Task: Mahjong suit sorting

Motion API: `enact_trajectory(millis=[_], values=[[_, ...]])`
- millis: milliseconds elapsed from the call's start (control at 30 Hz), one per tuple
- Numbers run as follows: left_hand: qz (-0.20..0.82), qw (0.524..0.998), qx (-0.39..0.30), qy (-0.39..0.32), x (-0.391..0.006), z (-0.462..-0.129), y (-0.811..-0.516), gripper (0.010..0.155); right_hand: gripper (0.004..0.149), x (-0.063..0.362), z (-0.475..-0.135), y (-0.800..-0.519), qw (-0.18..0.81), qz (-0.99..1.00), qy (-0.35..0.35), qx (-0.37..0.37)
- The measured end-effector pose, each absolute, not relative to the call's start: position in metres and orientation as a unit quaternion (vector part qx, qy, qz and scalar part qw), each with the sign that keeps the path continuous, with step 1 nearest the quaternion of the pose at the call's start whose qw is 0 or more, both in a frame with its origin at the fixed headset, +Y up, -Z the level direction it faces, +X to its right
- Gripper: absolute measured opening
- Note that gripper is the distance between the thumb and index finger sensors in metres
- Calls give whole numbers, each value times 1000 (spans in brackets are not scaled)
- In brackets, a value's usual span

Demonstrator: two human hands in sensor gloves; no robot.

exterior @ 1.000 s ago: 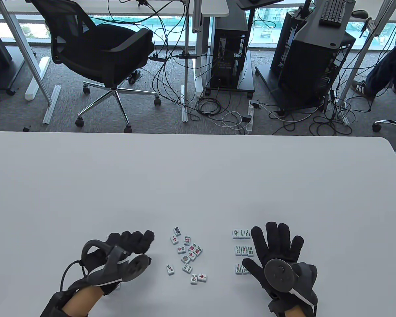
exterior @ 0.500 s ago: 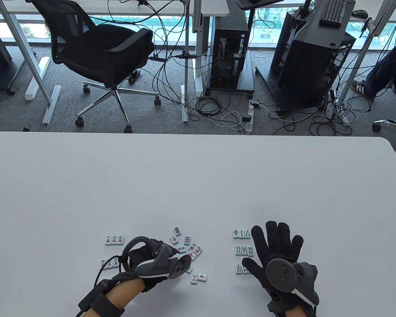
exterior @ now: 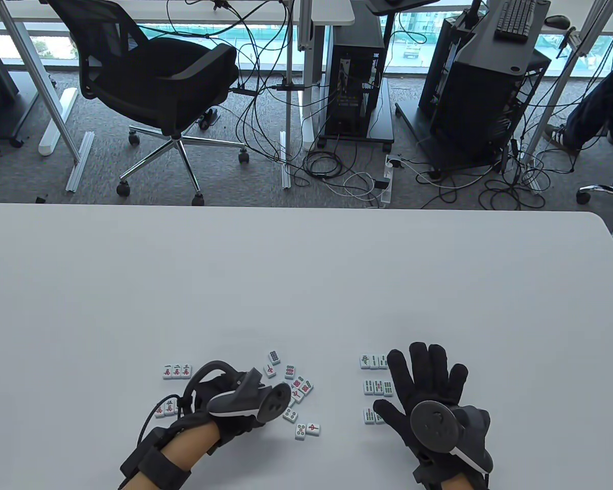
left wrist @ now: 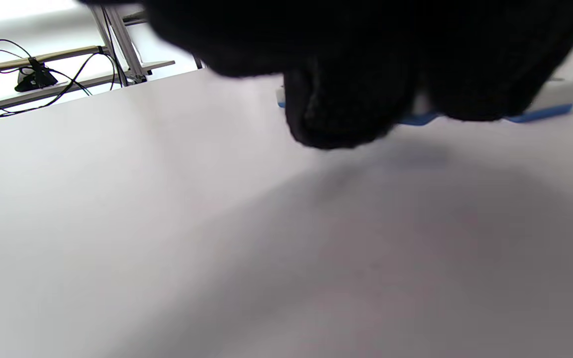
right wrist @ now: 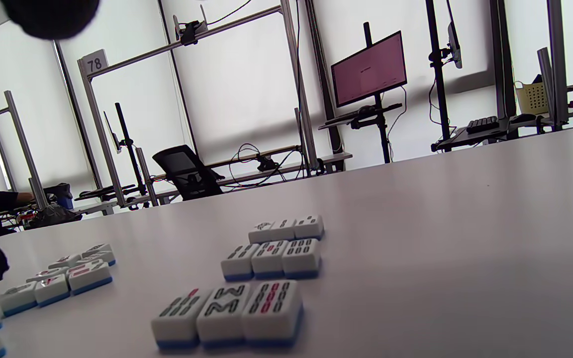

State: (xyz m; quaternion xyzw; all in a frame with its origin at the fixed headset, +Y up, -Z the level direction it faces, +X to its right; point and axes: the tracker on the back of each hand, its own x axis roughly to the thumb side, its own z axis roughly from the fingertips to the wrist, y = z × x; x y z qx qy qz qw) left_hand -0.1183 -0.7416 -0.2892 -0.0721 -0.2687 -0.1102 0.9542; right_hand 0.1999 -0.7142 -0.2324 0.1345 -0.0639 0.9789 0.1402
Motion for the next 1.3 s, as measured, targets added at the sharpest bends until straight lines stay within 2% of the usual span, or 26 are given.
enact_trajectory(millis=[100,233,533,800,967,1100,1300], values=[[-92,971,-33,-219,-145,-309,-720,58,81,200,-233,-714,142,979,-64,134],[-70,982,-42,-168,-174,-327,-709,58,81,200,-233,-715,146,978,-63,135],[-153,971,-77,-168,-174,-331,-744,56,81,200,-233,-716,144,978,-63,136],[-190,963,-89,-166,-165,-329,-762,55,81,200,-233,-716,144,978,-63,136],[-207,962,-98,-150,-166,-324,-756,65,81,200,-233,-716,145,978,-63,137],[-187,969,-59,-149,-157,-319,-737,65,81,200,-233,-716,146,978,-62,138],[-197,962,40,-183,-115,-305,-721,61,81,199,-233,-717,143,978,-62,139]])
